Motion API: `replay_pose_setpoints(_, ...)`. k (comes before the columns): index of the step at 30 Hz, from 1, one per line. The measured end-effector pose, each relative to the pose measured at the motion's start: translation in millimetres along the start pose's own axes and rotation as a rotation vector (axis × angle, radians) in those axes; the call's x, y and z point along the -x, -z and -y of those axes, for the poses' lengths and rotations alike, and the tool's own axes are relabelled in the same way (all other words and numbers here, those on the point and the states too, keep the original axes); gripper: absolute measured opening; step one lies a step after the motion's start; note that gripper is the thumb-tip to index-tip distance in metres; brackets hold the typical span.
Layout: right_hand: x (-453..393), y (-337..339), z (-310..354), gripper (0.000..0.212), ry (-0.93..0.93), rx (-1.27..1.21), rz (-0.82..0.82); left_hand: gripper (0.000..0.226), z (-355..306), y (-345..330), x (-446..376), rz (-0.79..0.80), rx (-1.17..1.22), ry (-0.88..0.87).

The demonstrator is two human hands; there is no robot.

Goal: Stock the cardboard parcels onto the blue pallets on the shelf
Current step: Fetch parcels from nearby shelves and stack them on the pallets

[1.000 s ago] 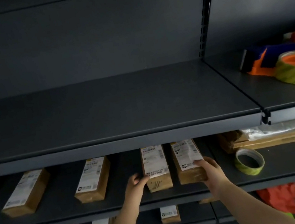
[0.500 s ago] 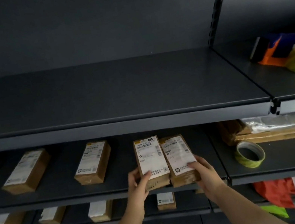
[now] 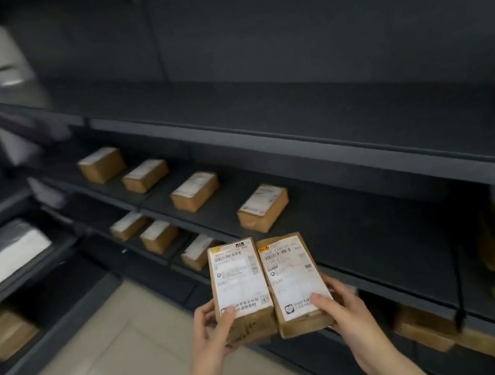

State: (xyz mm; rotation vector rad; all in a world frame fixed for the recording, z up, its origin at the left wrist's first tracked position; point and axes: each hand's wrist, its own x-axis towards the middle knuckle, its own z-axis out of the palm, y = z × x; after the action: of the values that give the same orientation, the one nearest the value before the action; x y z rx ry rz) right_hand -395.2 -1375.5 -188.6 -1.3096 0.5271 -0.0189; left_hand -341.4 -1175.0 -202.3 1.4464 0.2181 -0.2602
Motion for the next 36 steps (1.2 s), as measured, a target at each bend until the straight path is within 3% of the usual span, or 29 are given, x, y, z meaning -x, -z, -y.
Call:
replay_pose_setpoints(2,5.9,-31.7,10.6,0.045,0.013,0.014,0.116,0.083,-15.3,33.2,16.5,-0.084,-0.008,-0.059)
replay_pose_setpoints(3,9.5,-48.2,16.1,0.046,0.018,0.028,0.178,0.089,-22.5,49.9,24.5,-0.13,-0.01,-0.087)
replay_pose_setpoints(13,25.3,-228.0,55.0,0.049,0.158,0.142,0.647,0.07,-90.1,205.3,60.1,-0.411,0.148,-0.284)
replay_pose_setpoints(20,23.3,-372.9,55.6,0.055,0.197,0.16,0.774,0.062,-137.7,319.9,50.1,-0.542,0.186,-0.393)
replay_pose_setpoints(26,26.0,-497.6,44.2,0.048,0.242,0.139,0.86,0.024,-170.4,426.5,32.2,-0.645,0.208,-0.461)
replay_pose_setpoints(36,11.7,-662.7,42.6,0.047,0.243,0.107,0.937,0.043,-231.2,554.1,-1.3,-0.731,0.18,-0.513)
